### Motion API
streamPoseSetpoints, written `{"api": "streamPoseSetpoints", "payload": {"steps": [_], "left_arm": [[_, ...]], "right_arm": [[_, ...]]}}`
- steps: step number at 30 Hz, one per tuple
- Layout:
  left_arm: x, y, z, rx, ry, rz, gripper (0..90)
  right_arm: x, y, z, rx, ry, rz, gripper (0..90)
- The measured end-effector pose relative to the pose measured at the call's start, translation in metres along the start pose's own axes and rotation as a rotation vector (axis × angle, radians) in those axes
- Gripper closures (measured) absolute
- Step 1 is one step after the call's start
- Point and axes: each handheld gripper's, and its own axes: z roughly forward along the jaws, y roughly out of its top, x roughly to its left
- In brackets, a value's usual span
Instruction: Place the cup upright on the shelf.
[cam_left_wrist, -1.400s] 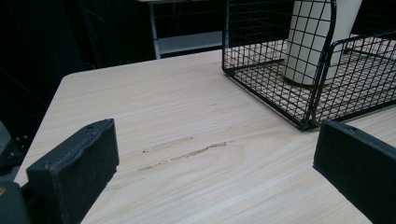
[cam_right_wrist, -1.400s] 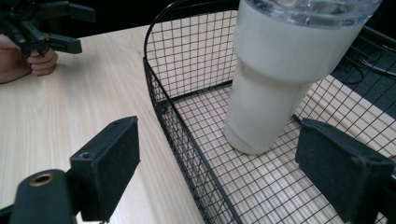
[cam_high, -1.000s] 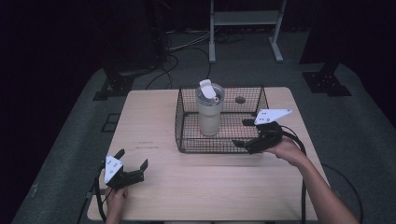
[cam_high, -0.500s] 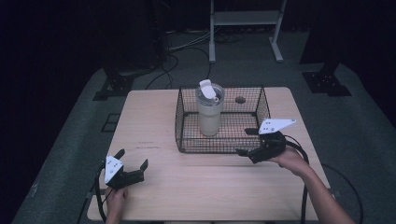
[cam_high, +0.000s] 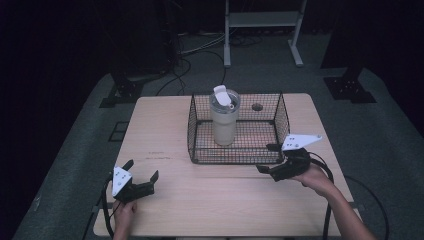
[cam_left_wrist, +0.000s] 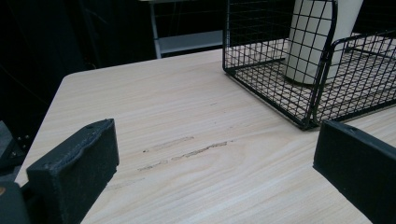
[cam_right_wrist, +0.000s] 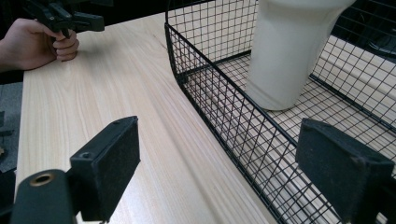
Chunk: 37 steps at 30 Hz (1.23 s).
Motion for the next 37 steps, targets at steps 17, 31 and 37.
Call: {"api": "streamPoseSetpoints", "payload": {"steps": [17, 31, 37], "left_arm": [[0.000, 0.000, 0.000, 0.004, 0.001, -0.002, 0.0], [-0.001, 0.000, 0.000, 0.004, -0.001, -0.003, 0.0], [-0.001, 0.000, 0.000, 0.005, 0.001, -0.001, 0.0]], "right_arm": [[0.004, -0.024, -0.009, -0.004, -0.012, 0.031, 13.2], [0.015, -0.053, -0.014, -0.038, -0.028, 0.090, 13.1], [0.028, -0.067, -0.014, -0.064, -0.081, 0.106, 13.0]]}}
